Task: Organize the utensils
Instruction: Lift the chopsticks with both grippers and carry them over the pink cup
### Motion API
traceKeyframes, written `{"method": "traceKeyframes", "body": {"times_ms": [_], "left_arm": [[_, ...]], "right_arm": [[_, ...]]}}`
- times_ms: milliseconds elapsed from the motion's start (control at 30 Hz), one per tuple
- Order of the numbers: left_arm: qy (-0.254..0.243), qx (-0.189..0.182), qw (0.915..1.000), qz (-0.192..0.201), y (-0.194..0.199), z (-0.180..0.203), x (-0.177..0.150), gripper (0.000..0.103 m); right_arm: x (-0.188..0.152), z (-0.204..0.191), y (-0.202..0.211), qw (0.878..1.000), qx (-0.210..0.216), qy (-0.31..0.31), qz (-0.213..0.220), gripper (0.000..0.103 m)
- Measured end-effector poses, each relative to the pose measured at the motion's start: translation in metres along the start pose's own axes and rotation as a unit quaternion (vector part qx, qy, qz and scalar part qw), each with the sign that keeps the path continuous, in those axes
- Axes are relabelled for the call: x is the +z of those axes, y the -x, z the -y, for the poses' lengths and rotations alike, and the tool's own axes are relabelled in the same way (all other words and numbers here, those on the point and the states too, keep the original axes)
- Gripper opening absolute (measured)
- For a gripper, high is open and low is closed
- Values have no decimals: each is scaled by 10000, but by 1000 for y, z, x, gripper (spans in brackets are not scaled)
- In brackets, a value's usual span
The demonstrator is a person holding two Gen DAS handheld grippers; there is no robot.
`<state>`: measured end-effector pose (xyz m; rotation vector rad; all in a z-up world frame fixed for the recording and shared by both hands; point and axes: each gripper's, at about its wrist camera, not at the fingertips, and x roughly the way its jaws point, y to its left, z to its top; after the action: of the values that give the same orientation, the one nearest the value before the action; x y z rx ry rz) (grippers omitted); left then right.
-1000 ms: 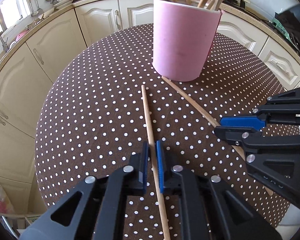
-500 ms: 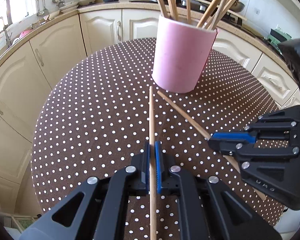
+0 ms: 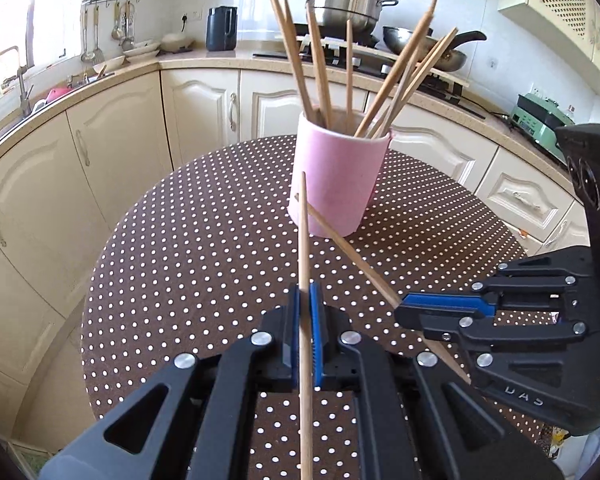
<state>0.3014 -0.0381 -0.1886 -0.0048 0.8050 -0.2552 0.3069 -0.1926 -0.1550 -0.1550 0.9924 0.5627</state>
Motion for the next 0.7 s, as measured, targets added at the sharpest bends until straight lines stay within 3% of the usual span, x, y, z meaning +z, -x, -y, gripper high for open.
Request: {"method": "traceKeyframes", "body": {"times_ms": [700], "left_arm": [[15,-409,9935,1061,51,16,19,5]], "right_arm": [[10,-1,83,9876,386,-196,1509,6]]}}
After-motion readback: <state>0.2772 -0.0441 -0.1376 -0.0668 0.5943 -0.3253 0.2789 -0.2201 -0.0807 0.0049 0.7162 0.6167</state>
